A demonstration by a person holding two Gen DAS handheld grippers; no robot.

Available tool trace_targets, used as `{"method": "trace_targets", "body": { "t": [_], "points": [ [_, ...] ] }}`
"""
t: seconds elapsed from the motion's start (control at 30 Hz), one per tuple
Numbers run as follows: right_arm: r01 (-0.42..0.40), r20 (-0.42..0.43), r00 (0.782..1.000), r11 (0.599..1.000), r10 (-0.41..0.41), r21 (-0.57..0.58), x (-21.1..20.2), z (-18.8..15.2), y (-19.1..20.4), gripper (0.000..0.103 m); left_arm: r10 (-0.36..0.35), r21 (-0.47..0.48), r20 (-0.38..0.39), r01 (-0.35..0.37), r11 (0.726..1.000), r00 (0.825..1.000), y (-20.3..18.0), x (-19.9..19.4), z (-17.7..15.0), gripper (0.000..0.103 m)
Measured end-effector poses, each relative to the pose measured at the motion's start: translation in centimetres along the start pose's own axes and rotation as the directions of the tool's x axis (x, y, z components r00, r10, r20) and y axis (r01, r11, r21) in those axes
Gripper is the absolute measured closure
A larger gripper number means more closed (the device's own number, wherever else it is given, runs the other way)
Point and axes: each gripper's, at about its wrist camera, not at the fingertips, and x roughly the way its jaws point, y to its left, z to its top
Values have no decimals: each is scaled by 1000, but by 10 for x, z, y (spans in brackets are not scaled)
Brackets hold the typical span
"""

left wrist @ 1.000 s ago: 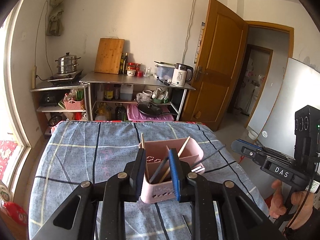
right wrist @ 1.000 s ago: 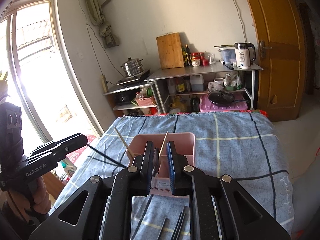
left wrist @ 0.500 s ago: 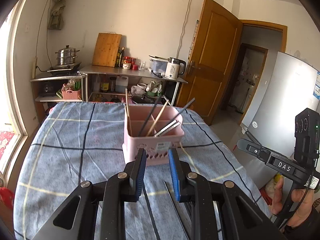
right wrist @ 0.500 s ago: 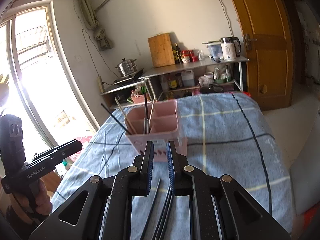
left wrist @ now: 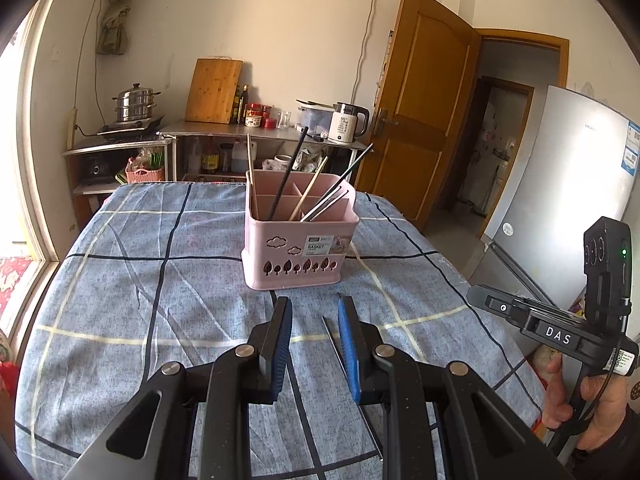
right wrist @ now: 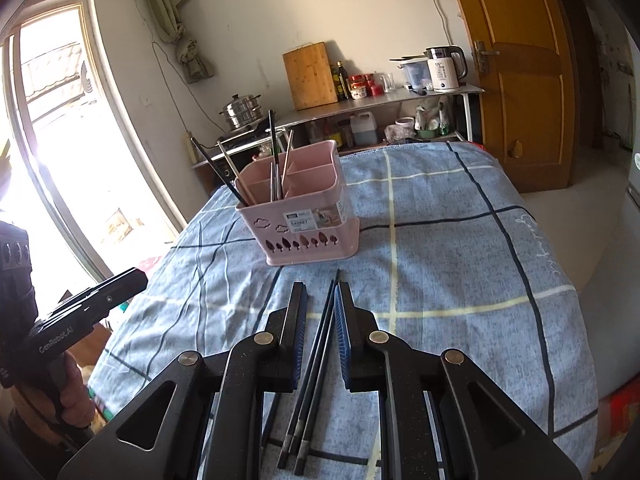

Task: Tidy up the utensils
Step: 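Move both tools back down to the remaining black chopsticks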

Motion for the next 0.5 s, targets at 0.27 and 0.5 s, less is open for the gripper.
{"method": "trace_targets", "body": {
  "t": [0.27, 0.5],
  "points": [
    [7, -29, 1000, 1000, -7, -11, 12, -8, 1, 88, -3, -11, -26, 3, 1000, 1000, 2, 12, -11, 80],
    [15, -86, 996, 1000, -16, -16, 38, -19, 0, 88, -7, -13, -73, 6, 1000, 997, 1, 37, -24, 80]
  ]
}}
